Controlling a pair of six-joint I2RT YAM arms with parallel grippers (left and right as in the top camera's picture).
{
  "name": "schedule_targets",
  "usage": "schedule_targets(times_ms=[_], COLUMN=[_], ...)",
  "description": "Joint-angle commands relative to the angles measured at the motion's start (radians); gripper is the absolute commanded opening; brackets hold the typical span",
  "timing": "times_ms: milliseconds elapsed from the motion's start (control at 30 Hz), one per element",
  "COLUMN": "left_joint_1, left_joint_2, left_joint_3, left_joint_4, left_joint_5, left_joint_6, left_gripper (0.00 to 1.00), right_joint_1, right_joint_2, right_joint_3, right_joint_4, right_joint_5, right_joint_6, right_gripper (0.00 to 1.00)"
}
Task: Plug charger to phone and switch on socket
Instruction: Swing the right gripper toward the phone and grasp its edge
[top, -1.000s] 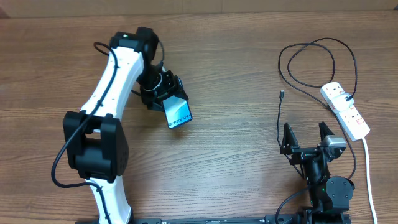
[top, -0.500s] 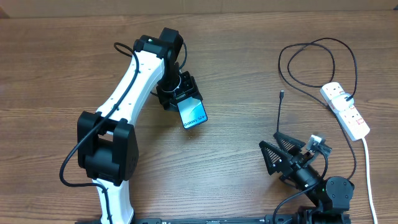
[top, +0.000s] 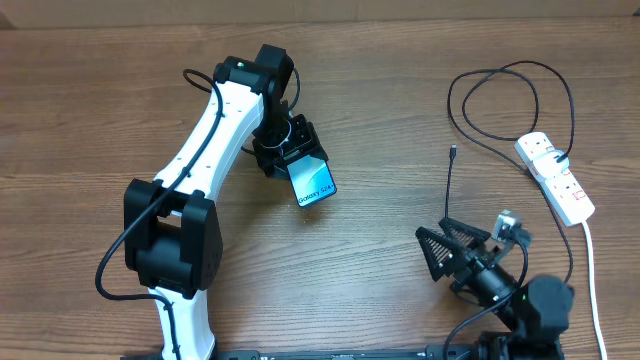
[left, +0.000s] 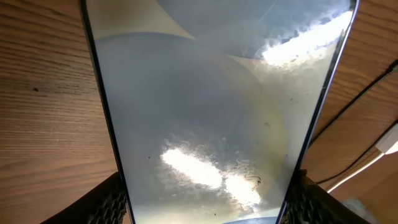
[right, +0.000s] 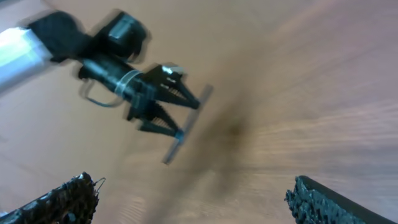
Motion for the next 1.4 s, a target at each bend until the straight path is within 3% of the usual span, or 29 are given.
schedule_targets(times_ms=[0, 167, 300, 367, 733, 900, 1167, 1267, 1367], left_joint_1=[0.004, 0.004, 0.004, 0.004, -0.029, -0.05, -0.082, -0.092, -0.106], left_joint_2=[-0.005, -0.005, -0.004, -0.005, -0.004, -0.004, -0.004, -0.005, -0.005], left_joint_3=[0.033, 0.033, 0.033, 0.033, 0.032, 0.033, 0.032, 0.033, 0.032], left_joint_4=[0.003, 0.024, 0.039, 0.054, 0.211, 0.261, 0.301, 0.299, 0.299], left_joint_5=[0.032, 0.081, 0.112, 0.14, 0.237, 0.24, 0.289, 0.306, 0.317], left_joint_6=[-0.022, -0.04, -0.067, -0.081, -0.231, -0.312, -0.321, -0.32, -0.32], left_gripper=[0.54, 0.54, 0.54, 0.54, 0.54, 0.54, 0.54, 0.54, 0.54], right_joint_1=[0.006, 0.006, 0.006, 0.01, 0.249, 0.364, 0.477, 0.477, 0.477], right_joint_2=[0.128, 0.357, 0.498, 0.568, 0.972, 1.086, 1.202, 1.228, 1.247], right_joint_3=[0.143, 0.262, 0.266, 0.266, 0.266, 0.266, 0.266, 0.266, 0.266], right_joint_4=[-0.089, -0.136, 0.09, 0.197, 0.544, 0.746, 0.891, 0.932, 0.972], right_joint_5=[0.071, -0.005, -0.274, -0.301, 0.073, 0.213, 0.478, 0.488, 0.492], right_joint_6=[-0.15, -0.177, -0.141, -0.08, -0.007, 0.012, 0.076, 0.076, 0.085], right_gripper=[1.0, 1.0, 1.0, 1.0, 1.0, 1.0, 1.0, 0.94, 0.81])
